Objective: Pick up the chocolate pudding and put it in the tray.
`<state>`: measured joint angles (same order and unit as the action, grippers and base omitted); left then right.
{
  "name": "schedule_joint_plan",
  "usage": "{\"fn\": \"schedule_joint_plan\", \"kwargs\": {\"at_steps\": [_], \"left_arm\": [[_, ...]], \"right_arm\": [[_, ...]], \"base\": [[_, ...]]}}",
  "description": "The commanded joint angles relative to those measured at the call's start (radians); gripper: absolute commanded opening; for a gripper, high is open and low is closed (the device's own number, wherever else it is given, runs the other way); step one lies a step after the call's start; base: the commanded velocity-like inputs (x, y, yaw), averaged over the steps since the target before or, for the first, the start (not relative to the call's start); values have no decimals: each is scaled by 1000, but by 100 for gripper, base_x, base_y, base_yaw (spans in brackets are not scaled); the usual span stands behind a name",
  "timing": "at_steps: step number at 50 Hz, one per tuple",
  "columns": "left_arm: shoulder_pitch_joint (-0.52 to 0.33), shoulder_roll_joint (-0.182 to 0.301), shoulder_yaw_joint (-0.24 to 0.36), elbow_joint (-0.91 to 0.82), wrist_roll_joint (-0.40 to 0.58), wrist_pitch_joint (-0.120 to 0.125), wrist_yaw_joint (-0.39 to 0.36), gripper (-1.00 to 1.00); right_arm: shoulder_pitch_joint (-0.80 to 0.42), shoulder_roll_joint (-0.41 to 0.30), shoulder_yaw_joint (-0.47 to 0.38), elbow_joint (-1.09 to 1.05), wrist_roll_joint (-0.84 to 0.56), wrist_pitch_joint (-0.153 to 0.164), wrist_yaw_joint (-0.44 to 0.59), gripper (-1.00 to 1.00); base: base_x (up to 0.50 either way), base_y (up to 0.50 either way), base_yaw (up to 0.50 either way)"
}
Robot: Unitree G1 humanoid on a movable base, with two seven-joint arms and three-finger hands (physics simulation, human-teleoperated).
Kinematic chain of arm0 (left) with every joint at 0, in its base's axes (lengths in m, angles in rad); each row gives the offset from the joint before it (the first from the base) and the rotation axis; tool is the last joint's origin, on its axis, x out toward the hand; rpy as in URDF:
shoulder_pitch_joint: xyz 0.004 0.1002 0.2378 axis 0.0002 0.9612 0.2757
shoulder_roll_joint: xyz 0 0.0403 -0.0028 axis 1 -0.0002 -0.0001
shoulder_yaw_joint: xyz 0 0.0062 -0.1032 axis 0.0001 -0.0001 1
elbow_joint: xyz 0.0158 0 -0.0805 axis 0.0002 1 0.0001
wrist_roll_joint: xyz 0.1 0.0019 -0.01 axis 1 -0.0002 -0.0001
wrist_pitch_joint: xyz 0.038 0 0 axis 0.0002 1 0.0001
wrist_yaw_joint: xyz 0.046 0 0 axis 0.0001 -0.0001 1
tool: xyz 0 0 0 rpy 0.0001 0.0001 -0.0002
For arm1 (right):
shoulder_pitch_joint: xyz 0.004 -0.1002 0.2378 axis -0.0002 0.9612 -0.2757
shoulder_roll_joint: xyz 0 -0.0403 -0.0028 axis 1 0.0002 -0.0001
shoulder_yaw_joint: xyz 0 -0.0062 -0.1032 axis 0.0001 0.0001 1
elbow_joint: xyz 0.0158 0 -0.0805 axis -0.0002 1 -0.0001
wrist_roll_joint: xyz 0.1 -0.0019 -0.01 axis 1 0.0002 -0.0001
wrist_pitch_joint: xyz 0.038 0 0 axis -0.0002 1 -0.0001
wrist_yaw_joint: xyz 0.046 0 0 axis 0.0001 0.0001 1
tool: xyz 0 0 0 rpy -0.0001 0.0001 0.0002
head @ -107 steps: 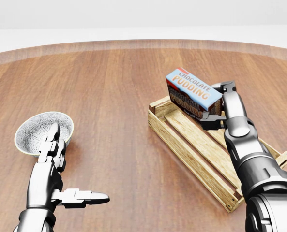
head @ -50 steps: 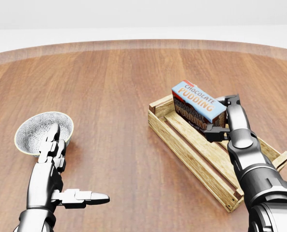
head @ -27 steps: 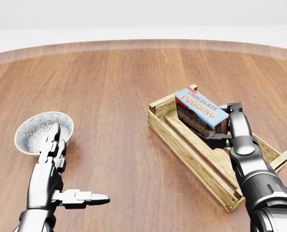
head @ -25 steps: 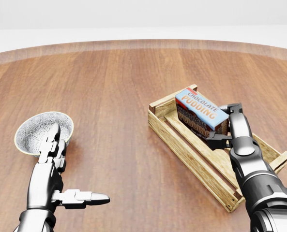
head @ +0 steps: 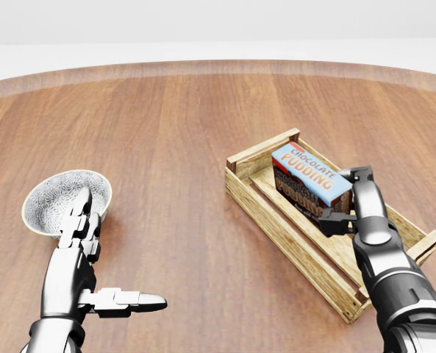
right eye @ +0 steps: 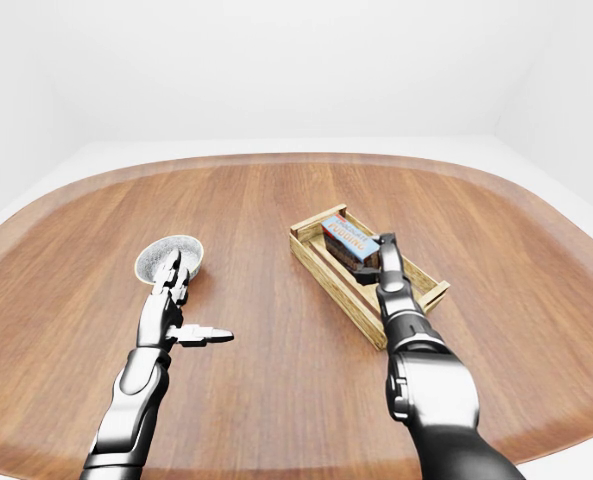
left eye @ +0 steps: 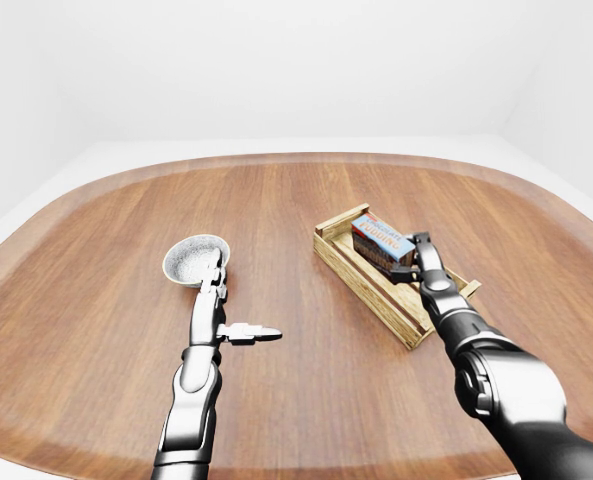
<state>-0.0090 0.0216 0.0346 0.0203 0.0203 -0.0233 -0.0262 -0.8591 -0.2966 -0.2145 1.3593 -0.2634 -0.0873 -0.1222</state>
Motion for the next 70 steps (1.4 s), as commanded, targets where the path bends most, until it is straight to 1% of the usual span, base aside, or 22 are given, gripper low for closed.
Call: {"fn": "schedule_joint_plan", "kwargs": {"at_steps": [1, 23, 58, 59, 62, 64, 70], "left_arm": [[2, -1, 0, -7, -11, 15, -10, 100], [2, -1, 0, -7, -11, 15, -10, 100], [1, -2, 1, -5, -12, 16, -8, 100], [-2, -1, 2, 2, -13, 12, -8, 100], [-3, -1, 3, 6, -14, 9, -8, 100], [-2, -1, 2, 1, -13, 13, -7, 100], [-3, -1, 2, 3, -14, 12, -8, 100]], "right_arm": [[6, -8, -14, 1, 19, 0, -8, -100], [60, -3, -25, 6, 22, 0, -18, -100], [74, -6, -27, 7, 18, 0, -19, -100], [76, -6, -28, 7, 18, 0, -19, -100], [76, -7, -28, 6, 18, 0, -18, -100], [74, -8, -28, 6, 18, 0, -19, -100], [75, -7, -29, 7, 17, 0, -20, -100]], "base": [[0, 0, 0], [0, 0, 0], [0, 0, 0], [0, 0, 0], [0, 0, 0], [0, 0, 0], [0, 0, 0]]}}
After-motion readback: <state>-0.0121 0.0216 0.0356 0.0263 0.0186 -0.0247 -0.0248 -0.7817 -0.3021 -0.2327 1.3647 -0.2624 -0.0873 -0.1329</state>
